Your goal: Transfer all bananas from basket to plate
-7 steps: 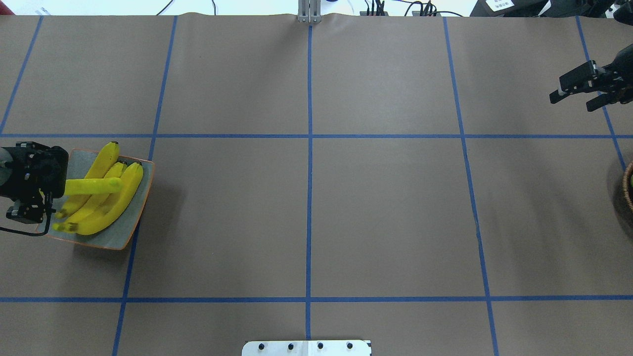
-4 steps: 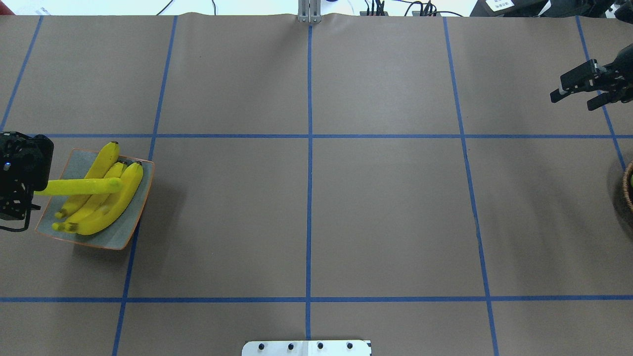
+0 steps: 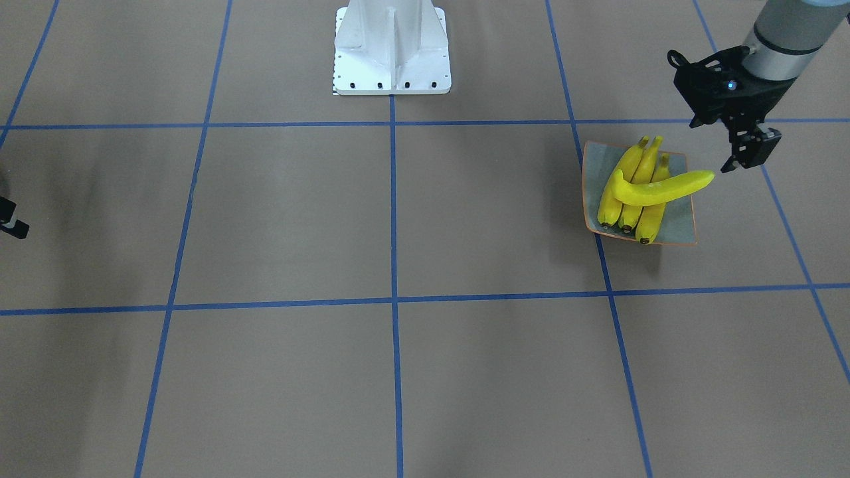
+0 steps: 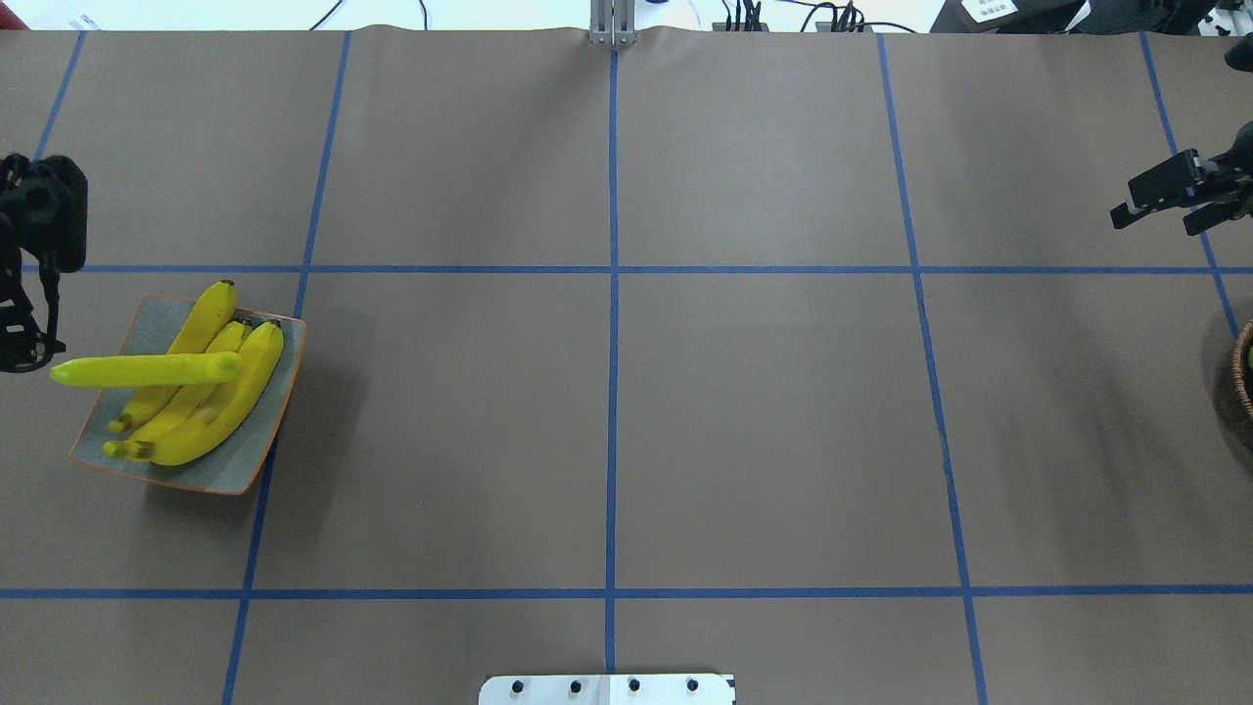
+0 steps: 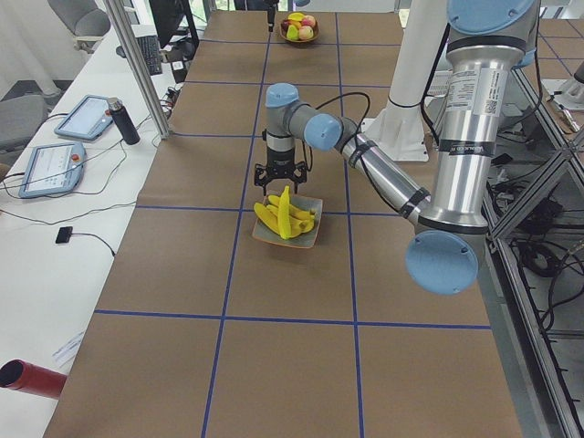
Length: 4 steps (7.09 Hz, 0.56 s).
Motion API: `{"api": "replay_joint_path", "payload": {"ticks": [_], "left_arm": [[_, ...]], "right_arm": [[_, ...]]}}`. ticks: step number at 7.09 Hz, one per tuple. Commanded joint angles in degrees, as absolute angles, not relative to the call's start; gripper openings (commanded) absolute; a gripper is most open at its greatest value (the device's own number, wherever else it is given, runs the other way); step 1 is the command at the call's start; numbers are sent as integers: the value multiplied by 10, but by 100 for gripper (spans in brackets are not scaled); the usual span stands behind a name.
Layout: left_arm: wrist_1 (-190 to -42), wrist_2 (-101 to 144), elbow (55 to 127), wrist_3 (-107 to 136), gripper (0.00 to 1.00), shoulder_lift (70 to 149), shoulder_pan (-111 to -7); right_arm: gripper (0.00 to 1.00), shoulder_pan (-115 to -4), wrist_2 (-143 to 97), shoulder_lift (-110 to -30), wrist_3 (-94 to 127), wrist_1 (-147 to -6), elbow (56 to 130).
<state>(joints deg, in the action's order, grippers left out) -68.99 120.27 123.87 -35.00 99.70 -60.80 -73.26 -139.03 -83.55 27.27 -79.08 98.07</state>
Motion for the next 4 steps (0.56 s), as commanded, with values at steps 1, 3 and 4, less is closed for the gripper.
{"api": "replay_joint_path", "payload": {"ticks": [1,3,4], "left_arm": [[-570,1265,1200,-207,100,1081,-693],[-577,1334,1152,-136,100,1070,-770],[-578,1334,1141,-136,100,1050,-813]], "right_arm": [[100,-758,-1379,-872,177,-793,957],[100,-805,-1368,-898,112,-795,922],[100,-831,-1366,-899,87,-801,897]]}}
